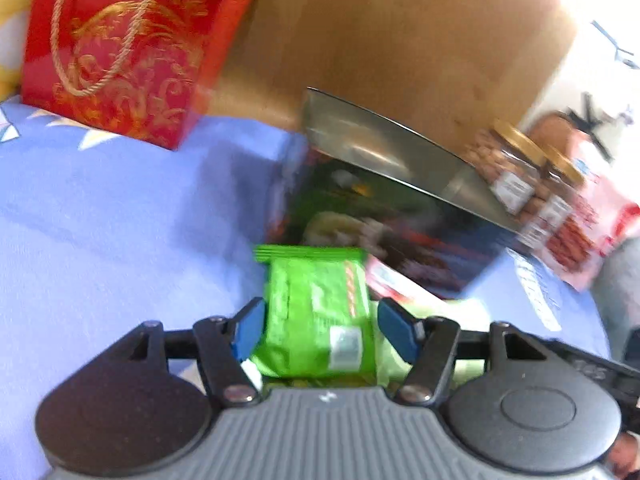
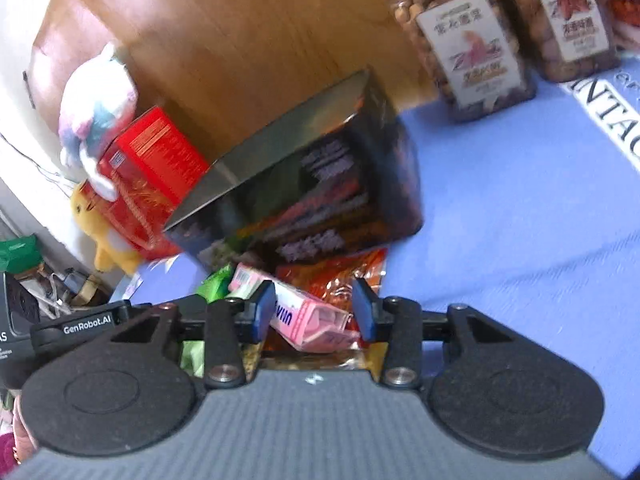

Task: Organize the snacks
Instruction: 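Grasp the yellow jelly cup with the left tool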

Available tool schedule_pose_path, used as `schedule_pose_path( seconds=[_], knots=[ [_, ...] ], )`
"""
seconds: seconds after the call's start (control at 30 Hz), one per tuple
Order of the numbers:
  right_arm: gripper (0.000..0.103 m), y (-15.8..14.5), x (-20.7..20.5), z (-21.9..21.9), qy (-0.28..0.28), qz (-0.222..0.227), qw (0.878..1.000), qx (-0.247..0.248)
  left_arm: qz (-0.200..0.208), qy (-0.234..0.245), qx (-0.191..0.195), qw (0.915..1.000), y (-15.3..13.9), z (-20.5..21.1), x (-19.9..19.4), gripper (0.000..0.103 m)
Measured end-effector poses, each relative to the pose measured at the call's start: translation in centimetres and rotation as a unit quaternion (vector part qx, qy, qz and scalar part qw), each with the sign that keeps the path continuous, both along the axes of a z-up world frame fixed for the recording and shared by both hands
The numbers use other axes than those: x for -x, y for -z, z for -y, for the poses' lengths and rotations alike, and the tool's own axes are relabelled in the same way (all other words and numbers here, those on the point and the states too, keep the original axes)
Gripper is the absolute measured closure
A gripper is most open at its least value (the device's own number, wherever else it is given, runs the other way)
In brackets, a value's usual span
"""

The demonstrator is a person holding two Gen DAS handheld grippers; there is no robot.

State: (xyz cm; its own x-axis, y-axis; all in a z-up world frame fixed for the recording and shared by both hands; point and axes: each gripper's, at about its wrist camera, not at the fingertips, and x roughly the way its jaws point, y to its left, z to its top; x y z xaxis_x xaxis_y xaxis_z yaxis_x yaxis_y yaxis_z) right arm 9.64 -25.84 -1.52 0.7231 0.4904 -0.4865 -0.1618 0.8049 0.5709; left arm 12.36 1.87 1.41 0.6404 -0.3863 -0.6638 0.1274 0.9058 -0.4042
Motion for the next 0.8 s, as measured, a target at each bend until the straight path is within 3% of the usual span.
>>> schedule_pose_path(
  seconds=[0.07, 0.23, 0.4, 0.5, 0.67, 0.73, 0.8],
  knots=[
    [0.068, -0.5, 1.6, -0.9, -0.011, 0.011, 1.0, 0.019, 0.01, 0.002, -0.022, 0.9997, -0.2, 0.4, 1.6, 0.04],
    [0.068, 0.2, 5.2, -1.1, -0.021, 0.015, 1.0, 0.001, 0.023, 0.005, -0.021, 0.9995, -0.4, 0.1, 4.6, 0.036],
    [0.068, -2.5, 7.7, 0.2, 0.028, 0.077, 0.996, 0.032, 0.041, -0.03, 0.028, 0.9983, -2.4, -3.4, 6.7, 0.035],
    [0.068, -3.8, 9.0, 0.5, 0.019, 0.107, 0.994, 0.026, 0.055, -0.065, 0.046, 0.9953, -3.1, -6.4, 8.4, 0.033],
    [0.063, -4.3, 10.8, -3.7, -0.074, 0.138, 0.986, 0.06, 0.029, -0.085, 0.062, 0.994, -1.8, -9.4, 9.8, 0.031],
    [0.053, -4.2, 11.7, -6.7, -0.121, 0.157, 0.975, 0.104, 0.02, -0.078, 0.074, 0.9941, -1.1, -9.6, 10.0, 0.029],
    [0.053, -3.7, 12.1, -9.8, -0.171, 0.167, 0.96, 0.145, 0.021, -0.066, 0.079, 0.9945, -0.7, -9.5, 10.4, 0.028]
  ],
)
